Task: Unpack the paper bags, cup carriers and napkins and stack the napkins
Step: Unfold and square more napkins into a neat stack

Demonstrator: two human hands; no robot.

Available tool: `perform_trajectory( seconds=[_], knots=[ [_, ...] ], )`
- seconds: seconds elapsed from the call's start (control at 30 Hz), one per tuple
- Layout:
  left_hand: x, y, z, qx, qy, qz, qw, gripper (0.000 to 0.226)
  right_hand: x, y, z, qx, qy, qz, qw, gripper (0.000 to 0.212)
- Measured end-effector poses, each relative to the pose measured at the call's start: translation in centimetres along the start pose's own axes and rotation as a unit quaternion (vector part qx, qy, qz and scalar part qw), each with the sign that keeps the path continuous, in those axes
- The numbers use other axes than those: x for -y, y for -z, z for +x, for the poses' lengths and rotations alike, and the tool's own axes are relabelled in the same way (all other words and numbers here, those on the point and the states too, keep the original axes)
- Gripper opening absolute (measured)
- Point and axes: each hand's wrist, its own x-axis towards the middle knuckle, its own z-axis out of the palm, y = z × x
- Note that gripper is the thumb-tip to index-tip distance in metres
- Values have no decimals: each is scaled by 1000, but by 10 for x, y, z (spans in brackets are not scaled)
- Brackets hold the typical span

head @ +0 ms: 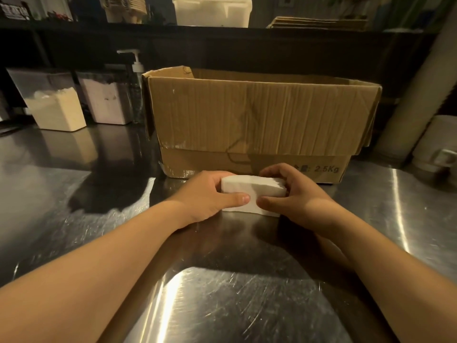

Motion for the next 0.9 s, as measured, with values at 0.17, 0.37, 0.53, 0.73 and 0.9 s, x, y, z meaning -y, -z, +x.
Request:
perform_trajectory(
  seconds=[0.17,0.37,0.53,0.73,0.9],
  knots=[
    [-3,-2,-2,35,0,58,998,27,0,0,-4,71,-9,-29,997,122],
    [0,0,0,11,-2,30,999,27,5,1,0,15,-11,-93,995,40],
    [5,-1,1,-23,-24,2,999,23,-1,2,2,4,-5,-91,996,19],
    [10,1,2,-21,-28,-9,999,29,-3,3,3,32,-29,-81,996,29],
    [8,2,3,-31,-16,22,999,22,-1,9,3,-18,-37,-98,994,50]
  ],
)
